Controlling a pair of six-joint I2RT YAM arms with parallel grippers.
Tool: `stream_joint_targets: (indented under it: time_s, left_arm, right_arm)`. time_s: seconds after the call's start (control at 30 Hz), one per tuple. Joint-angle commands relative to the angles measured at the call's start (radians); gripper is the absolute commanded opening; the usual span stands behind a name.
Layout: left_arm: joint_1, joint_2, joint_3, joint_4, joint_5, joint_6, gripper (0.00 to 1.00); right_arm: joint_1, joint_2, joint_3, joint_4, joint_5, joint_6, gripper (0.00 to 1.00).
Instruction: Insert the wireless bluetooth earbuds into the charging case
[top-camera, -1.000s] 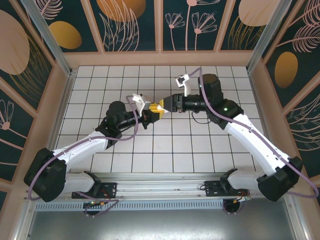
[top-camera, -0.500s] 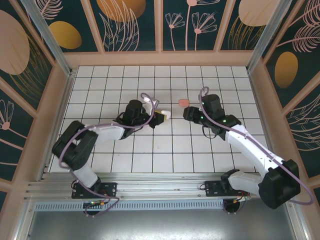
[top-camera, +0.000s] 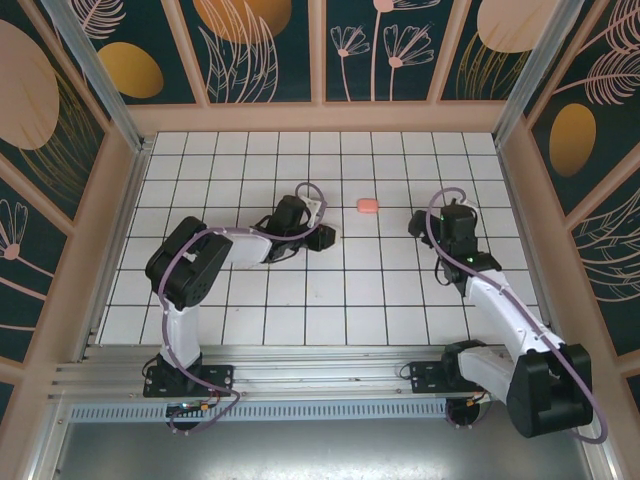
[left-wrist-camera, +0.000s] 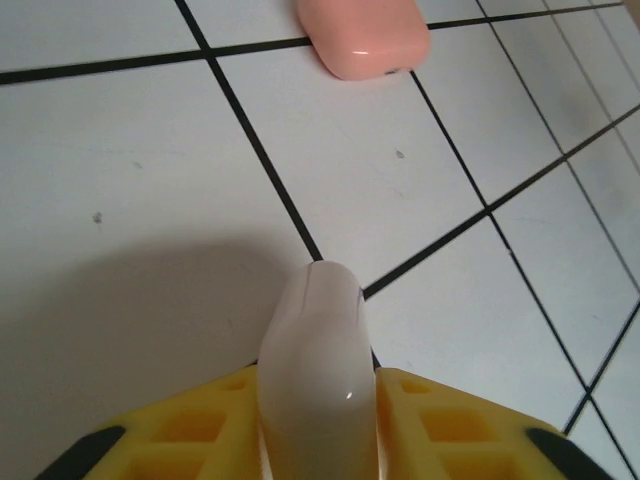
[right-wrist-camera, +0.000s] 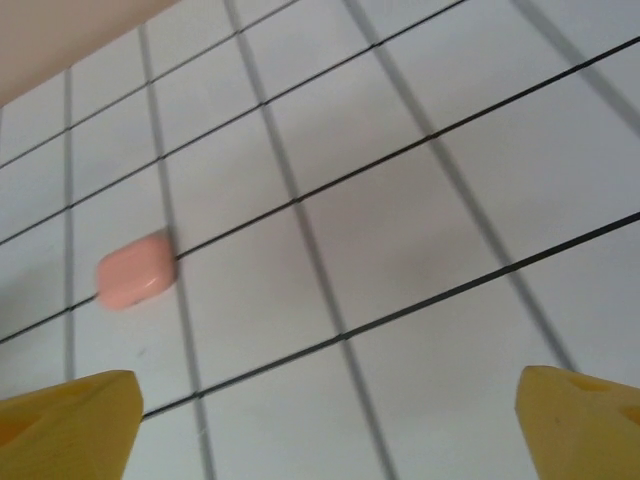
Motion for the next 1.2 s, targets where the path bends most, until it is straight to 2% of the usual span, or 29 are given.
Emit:
stream_joint_targets:
  time_s: [0.0, 0.13, 0.4, 0.53, 0.67, 0.73, 0.77, 1.03, 1.17]
  left_arm:
    - [0.003, -0.008, 0.039, -0.110, -0.080, 0.047, 0.40]
    - [0.004, -0.061, 0.065, -0.203, -0.168, 0.120, 0.54]
    - [0.018, -0.201, 0.090, -0.331, -0.325, 0.242, 0.71]
    - [0.053, -0.263, 0.077, -0.358, -0.371, 0.276, 0.77]
    - [0.111, -0.374, 0.026, -0.337, -0.414, 0.307, 0.88]
    - [0.153, -0.428, -0.021, -0.299, -0.443, 0.321, 0.97]
    - [0.170, -0.451, -0.044, -0.279, -0.457, 0.331, 0.98]
    - [0.366, -0.582, -0.341, 0.052, -0.552, 0.372, 0.98]
    - [0.400, -0.612, -0.534, 0.349, -0.562, 0.517, 0.98]
  right_arm:
    - [-0.053, -0.022, -0.063, 0.134, 0.130, -0.085, 0.99]
    - [-0.103, -0.023, -0.150, 0.253, 0.171, -0.144, 0.99]
    - [-0.122, -0.001, -0.300, 0.579, 0.166, -0.285, 0.99]
    - [-0.142, 0.047, -0.346, 0.726, 0.136, -0.331, 0.99]
    - [-0.167, 0.096, -0.386, 0.886, 0.096, -0.352, 0.99]
    - [-0.174, 0.133, -0.402, 0.972, 0.071, -0.373, 0.99]
    - [-0.176, 0.151, -0.406, 1.009, 0.060, -0.378, 0.99]
    - [-0.177, 0.330, -0.398, 1.280, -0.057, -0.397, 0.99]
    - [-0.185, 0.436, -0.367, 1.320, -0.072, -0.399, 0.99]
